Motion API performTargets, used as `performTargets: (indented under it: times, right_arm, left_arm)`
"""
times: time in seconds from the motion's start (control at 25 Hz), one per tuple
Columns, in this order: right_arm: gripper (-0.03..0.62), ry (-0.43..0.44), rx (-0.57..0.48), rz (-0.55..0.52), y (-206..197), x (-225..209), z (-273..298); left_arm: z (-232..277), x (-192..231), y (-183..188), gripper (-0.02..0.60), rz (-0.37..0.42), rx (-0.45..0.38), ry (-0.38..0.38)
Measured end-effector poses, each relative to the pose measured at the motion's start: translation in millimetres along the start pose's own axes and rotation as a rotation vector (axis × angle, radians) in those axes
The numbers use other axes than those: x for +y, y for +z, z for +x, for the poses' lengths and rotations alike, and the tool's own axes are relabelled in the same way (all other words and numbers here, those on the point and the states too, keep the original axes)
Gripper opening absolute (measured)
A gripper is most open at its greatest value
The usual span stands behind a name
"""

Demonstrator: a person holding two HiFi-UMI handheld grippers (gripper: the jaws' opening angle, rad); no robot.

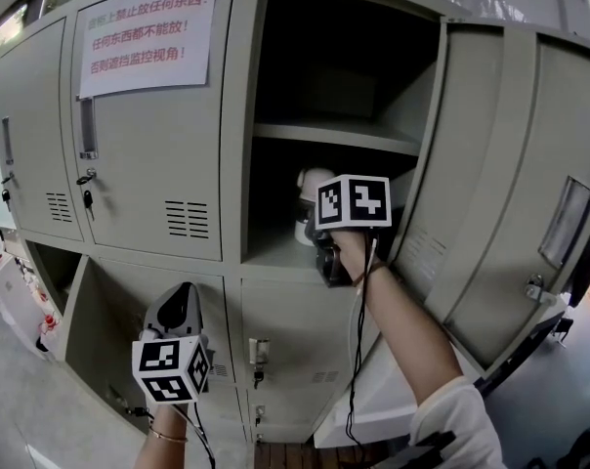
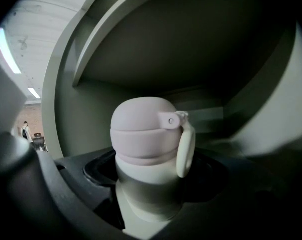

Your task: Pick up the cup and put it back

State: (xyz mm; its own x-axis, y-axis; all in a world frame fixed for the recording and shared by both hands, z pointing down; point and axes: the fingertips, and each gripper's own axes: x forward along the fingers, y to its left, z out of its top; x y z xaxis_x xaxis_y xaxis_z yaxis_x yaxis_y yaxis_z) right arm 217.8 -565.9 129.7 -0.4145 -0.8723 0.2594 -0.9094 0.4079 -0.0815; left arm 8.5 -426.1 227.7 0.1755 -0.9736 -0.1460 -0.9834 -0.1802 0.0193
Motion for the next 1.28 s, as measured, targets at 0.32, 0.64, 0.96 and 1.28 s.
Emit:
performTargets:
  times: [0.32, 0.64, 0.96, 1.28]
  right_arm:
    - [0.347, 0.004, 0.003, -0.018, 0, 2, -2]
    - [0.345, 0.013, -0.025, -0.084, -3, 18, -18]
    - [0.345, 0.085, -0.077, -0.055, -9, 44, -54]
    - [0.345, 0.140, -0.120, -0.081, -15, 70, -92]
  left_arm:
    - [-9, -8, -1, 0.011, 0.001, 0.005, 0.011]
    - [-27, -7, 5, 0.011, 0.008, -0.001, 0.032]
    - [-52, -10, 6, 0.011, -0.004, -0.003, 0.046]
    - [-76, -16, 2, 0.011, -0.017, 0.001, 0.056]
